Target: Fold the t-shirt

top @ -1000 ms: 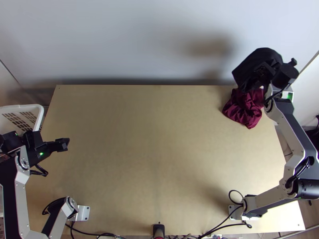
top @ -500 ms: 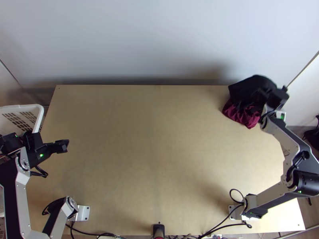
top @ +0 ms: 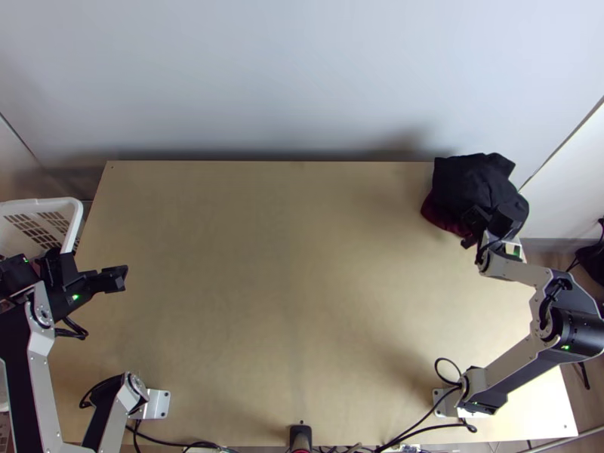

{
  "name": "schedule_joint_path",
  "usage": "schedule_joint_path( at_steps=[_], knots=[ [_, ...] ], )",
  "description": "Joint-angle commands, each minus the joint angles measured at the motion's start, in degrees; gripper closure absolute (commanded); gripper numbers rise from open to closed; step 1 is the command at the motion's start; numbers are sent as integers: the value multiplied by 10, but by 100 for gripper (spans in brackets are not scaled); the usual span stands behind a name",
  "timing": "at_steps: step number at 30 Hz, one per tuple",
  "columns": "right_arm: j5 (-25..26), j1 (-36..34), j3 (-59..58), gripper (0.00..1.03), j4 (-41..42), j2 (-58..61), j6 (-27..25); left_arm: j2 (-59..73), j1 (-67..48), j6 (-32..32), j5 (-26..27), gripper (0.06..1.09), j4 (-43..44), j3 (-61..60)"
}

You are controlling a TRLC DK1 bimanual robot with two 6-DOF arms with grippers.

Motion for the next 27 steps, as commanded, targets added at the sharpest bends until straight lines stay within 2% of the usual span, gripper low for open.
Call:
schedule_joint_path(
  at_steps=[1,2,4,10,18,21,27],
  knots=[
    [-17,7,-32,83,10,-48,2,-9,-1,1,1,10,-10,9],
    [-18,10,-31,61,9,-64,13,-10,-1,2,0,10,-11,7],
    [-18,16,-27,1,4,-97,29,-10,-1,4,0,10,-10,5],
    [-27,44,-32,4,-72,-214,64,-10,-5,-1,1,10,-7,5],
    [-47,63,-37,4,-344,-403,123,-17,-9,0,1,10,-4,15],
    [-51,91,-51,4,-404,-494,131,-17,-8,1,1,10,-3,16],
    [-46,184,4,4,-520,-616,259,-43,-9,-13,14,10,3,8]
  ],
)
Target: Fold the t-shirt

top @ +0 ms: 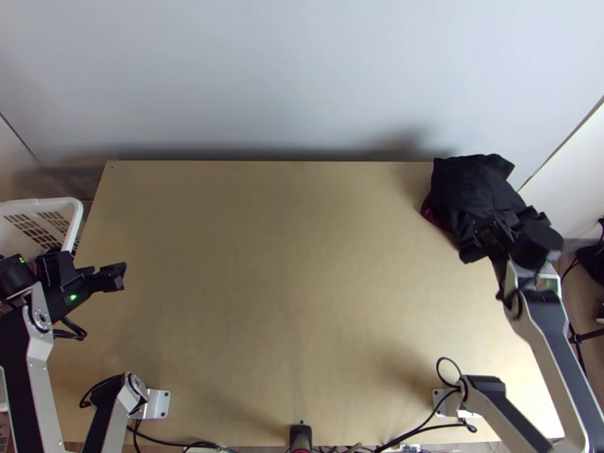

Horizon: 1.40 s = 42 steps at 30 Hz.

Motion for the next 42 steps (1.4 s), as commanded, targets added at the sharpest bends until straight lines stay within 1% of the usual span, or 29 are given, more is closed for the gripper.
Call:
schedule_joint_path(
  at_steps=[1,2,5,7,13,15,18,20,21,23,26,28,30,34,38,40,42],
  knots=[
    [8,82,41,4,-133,-144,120,-27,-2,-17,18,10,9,-10],
    [14,90,53,4,-144,-148,145,-32,-5,-24,19,10,13,-12],
    [20,97,89,4,-181,-152,221,-39,-27,-69,19,10,32,-13],
    [20,99,107,4,-203,-157,267,-50,-42,-111,19,10,59,-20],
    [36,98,121,4,-231,-187,374,-114,-118,-241,10,10,159,-48],
    [39,98,124,4,-232,-200,407,-120,-149,-269,-13,10,182,-51],
    [62,94,139,4,-228,-201,469,-120,-205,-285,-91,10,224,-56],
    [68,86,134,4,-218,-210,498,-124,-235,-285,-140,10,262,-65],
    [72,79,125,4,-206,-218,502,-130,-247,-281,-165,10,290,-73],
    [76,65,104,4,-174,-237,514,-145,-266,-256,-197,10,329,-89],
    [78,56,84,4,-146,-254,537,-154,-270,-231,-228,10,386,-97],
    [79,35,61,4,-96,-275,546,-157,-265,-228,-247,10,421,-96],
    [79,29,25,4,-49,-303,537,-172,-263,-228,-248,10,438,-102],
    [79,34,-29,4,-12,-342,527,-221,-264,-226,-253,10,475,-145],
    [78,47,-96,4,36,-395,490,-276,-264,-218,-253,10,501,-207],
    [79,64,-131,4,42,-423,474,-306,-263,-212,-253,10,538,-254],
    [79,74,-177,4,75,-461,454,-334,-263,-211,-253,10,567,-292]
  ],
)
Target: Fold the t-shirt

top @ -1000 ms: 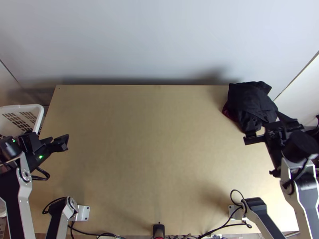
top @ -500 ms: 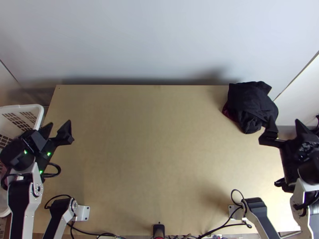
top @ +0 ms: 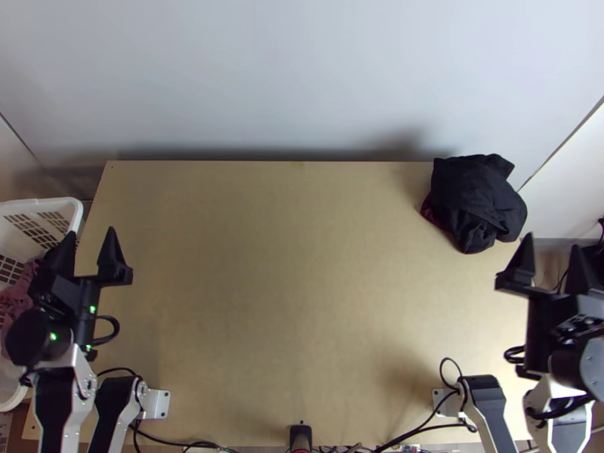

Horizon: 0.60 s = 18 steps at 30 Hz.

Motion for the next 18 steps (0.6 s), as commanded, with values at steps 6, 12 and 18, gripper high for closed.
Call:
schedule_joint_path(
  at_steps=[6,12,18],
  knots=[
    [1,55,-220,4,156,-161,-105,-118,-4,17,-5,10,114,-172],
    [0,92,-286,4,217,-162,-125,-191,-35,64,-6,10,163,-248],
    [-1,125,-298,5,120,-160,-102,-212,-20,60,-9,10,77,-249]
  ],
)
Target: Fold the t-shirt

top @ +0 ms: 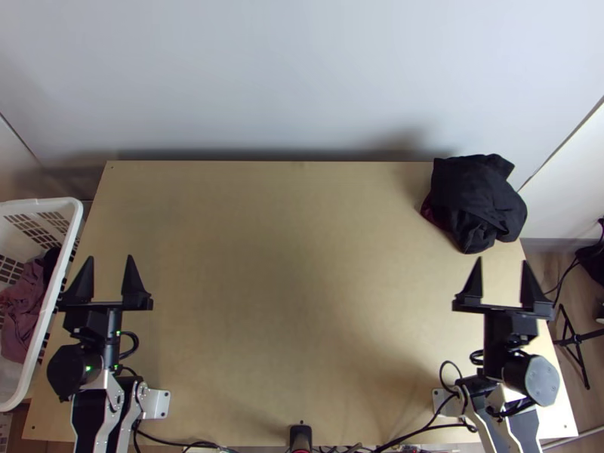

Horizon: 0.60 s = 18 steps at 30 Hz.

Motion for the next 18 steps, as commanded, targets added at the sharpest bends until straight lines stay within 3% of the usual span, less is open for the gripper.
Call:
schedule_joint_path(
  at_steps=[1,8,12,18],
  knots=[
    [-1,57,-37,5,-68,-8,10,-38,1,4,-1,10,-69,-29],
    [-11,78,-36,5,-213,-9,25,-39,-35,7,0,10,-221,-29],
    [-12,69,-36,5,-213,-9,26,-39,-35,16,-1,10,-285,-29],
    [-15,62,-38,4,-220,-8,42,-37,-20,15,-1,10,-285,-29]
  ],
)
